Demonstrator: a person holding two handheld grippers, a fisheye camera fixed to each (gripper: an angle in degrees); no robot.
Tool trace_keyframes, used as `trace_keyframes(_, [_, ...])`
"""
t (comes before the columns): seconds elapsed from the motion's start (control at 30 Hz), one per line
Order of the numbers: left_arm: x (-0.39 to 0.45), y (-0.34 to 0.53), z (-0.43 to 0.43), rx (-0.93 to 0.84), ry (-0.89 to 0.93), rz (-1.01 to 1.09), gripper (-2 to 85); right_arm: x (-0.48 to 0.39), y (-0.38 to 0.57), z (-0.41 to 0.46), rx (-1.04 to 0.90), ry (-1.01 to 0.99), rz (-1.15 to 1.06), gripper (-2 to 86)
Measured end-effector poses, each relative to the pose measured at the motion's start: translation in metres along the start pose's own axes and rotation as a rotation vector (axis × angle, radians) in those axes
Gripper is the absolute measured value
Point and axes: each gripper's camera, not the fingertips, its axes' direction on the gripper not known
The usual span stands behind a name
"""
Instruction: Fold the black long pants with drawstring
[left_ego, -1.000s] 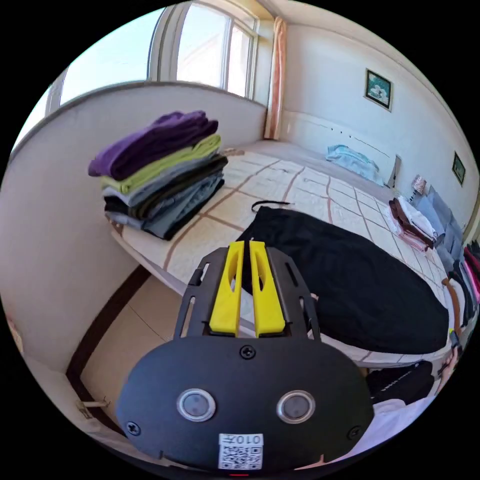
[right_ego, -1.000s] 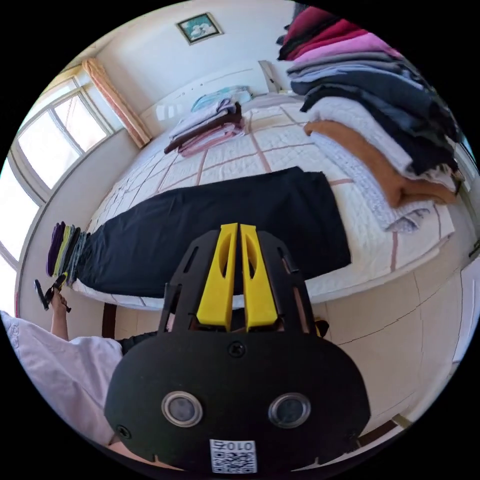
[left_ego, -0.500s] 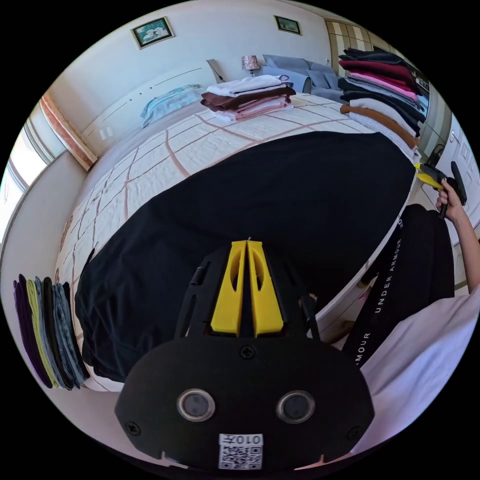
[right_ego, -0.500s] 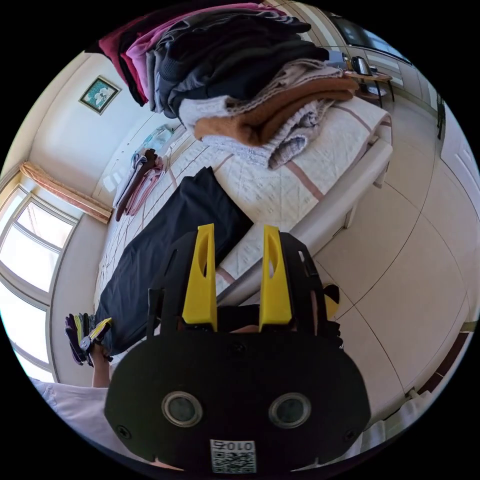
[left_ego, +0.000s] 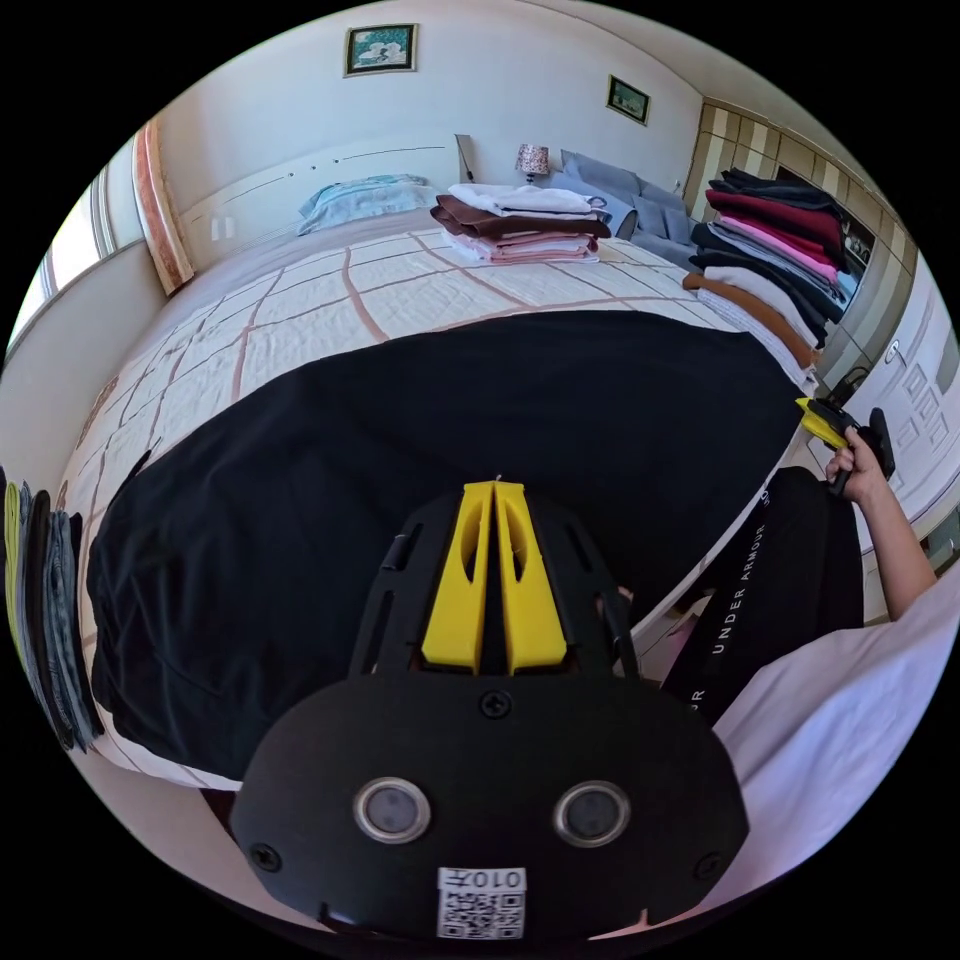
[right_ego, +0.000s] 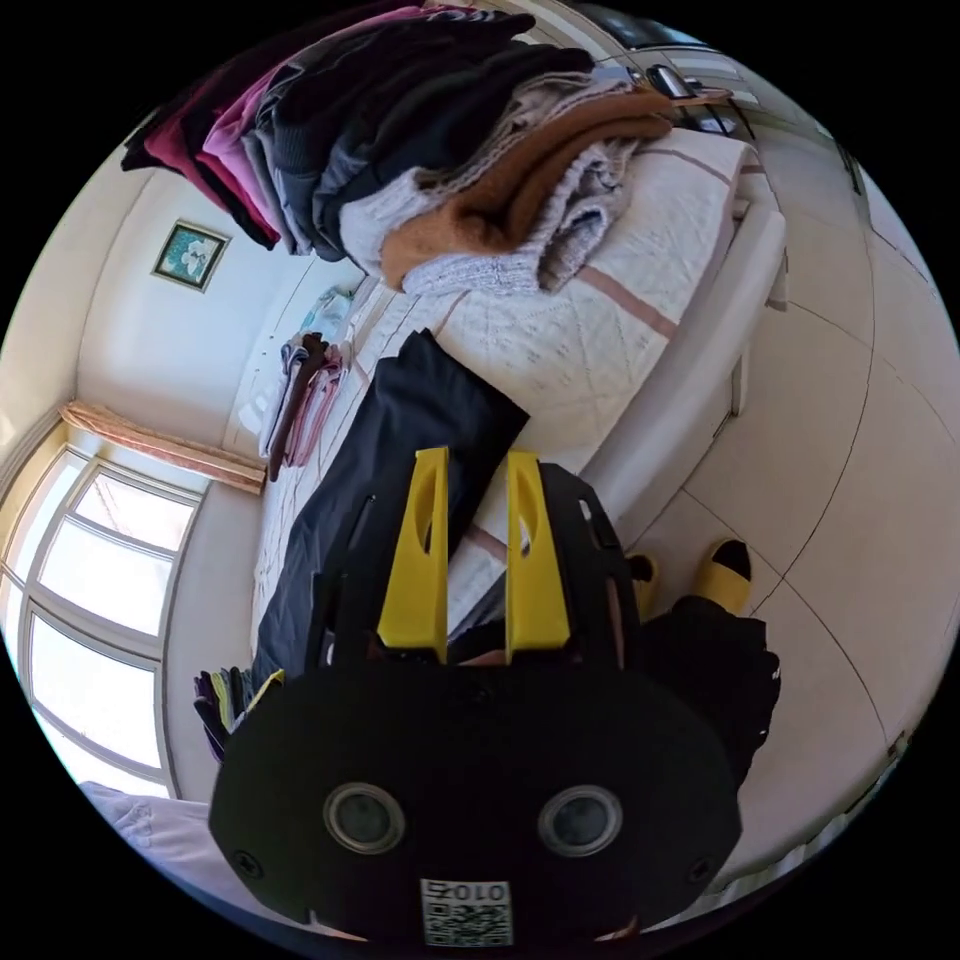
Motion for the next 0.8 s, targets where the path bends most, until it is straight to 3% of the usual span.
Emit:
trace_keyframes(0.17, [-0.02, -0.004, -0.011, 0.006, 0.039, -0.016, -0.1, 0.022, 0.005, 0.0, 0.006, -0.146, 0.029, 4.3])
trace_keyframes(0.37, [-0.052, -0.01, -0.054, 0.081, 0.05, -0.046, 0.3, -0.05, 0.014, -0.007, 0.038, 0.012, -0.18, 3.8])
trace_keyframes(0.5, [-0.089, -0.009, -0.079, 0.146, 0.241, -0.106, 1.7, -0.19, 0.052, 0.024, -0.005, 0.142, -0.557, 3.7])
trace_keyframes(0.63, [-0.119, -0.007, -0.089, 0.175, 0.378, -0.143, 6.2, -0.316, 0.172, 0.1, -0.158, 0.088, -1.0, 3.7])
trace_keyframes(0.73, [-0.144, -0.008, -0.096, 0.169, 0.452, -0.169, 10.0, -0.342, 0.27, 0.176, -0.373, 0.023, -1.26, 3.7])
trace_keyframes(0.8, [-0.171, -0.007, -0.088, 0.144, 0.598, -0.241, 12.1, -0.33, 0.31, 0.229, -0.511, 0.091, -1.336, 3.7])
